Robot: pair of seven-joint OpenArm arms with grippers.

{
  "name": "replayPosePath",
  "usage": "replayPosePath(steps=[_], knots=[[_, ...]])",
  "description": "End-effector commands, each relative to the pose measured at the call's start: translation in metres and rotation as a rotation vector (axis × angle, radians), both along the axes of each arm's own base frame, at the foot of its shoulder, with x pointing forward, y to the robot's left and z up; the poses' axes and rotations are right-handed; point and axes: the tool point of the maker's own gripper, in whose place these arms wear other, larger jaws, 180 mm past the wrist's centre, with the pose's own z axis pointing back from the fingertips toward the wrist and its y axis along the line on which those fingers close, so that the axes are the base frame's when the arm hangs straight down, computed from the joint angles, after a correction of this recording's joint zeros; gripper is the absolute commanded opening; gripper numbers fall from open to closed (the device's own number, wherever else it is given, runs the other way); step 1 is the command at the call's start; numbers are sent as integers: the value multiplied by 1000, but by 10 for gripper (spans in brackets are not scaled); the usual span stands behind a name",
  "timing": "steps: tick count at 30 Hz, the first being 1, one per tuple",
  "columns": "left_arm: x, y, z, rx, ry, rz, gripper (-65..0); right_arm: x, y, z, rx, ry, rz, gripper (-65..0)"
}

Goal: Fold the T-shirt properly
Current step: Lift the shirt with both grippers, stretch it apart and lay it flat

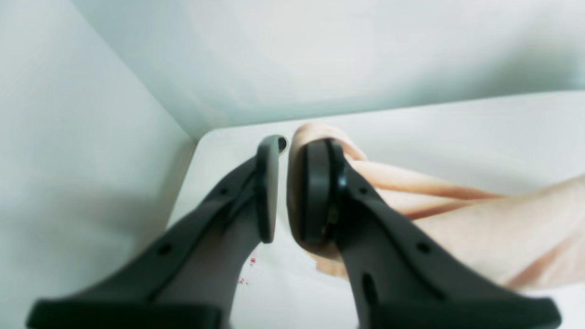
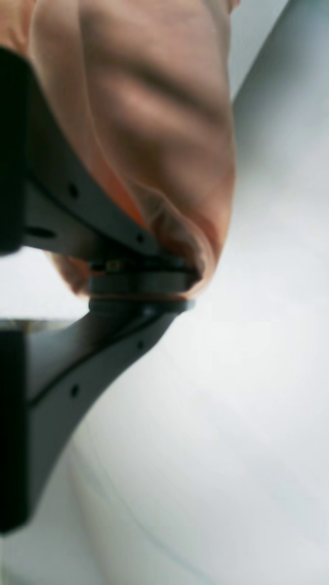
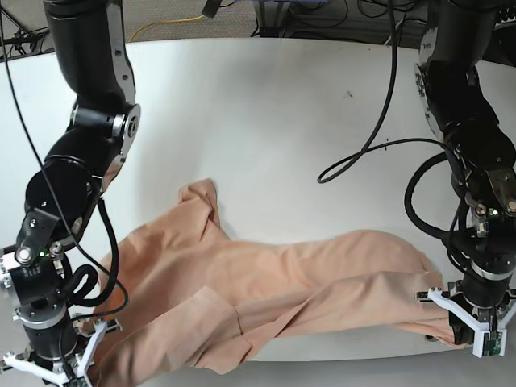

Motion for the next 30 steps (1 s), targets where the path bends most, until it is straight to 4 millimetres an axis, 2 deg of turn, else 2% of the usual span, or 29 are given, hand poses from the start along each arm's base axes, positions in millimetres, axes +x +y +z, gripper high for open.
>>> replayPosePath(steps=[1,3,5,8,9,11,13,17,22,26,28,30], knots=[[-2,14,45,37,-98,30,-568,-3,-1,52,-36,-117,-4,-650],[-4,20,59,73,-98,34,-600,-5,0,70,-49,-153,-4,-650],[-6,26,66,97,-94,42,-615,-7,-2,80,-51,-165,-17,-650],[-12,43,64,98,-52,81,-618,-12,-8,90,-51,-170,-54,-650],[-15,50,60,89,-29,100,-618,-17,-16,92,-64,-172,-83,-650],[-18,56,54,100,8,112,-618,-23,-22,89,-76,-163,-106,-650],[-21,60,46,127,45,114,-619,-24,-23,71,-81,-127,-114,-650],[-28,65,2,162,162,108,-619,-35,-33,30,-53,-69,-139,-650],[-45,66,-63,176,324,95,-619,-45,-45,-48,42,83,-170,-650],[-64,65,-108,186,443,79,-628,-60,-55,-98,119,178,-213,-650],[-78,65,-136,189,518,71,-649,-73,-62,-129,164,240,-243,-650],[-88,64,-153,190,564,65,-650,-82,-65,-149,192,281,-264,-650]])
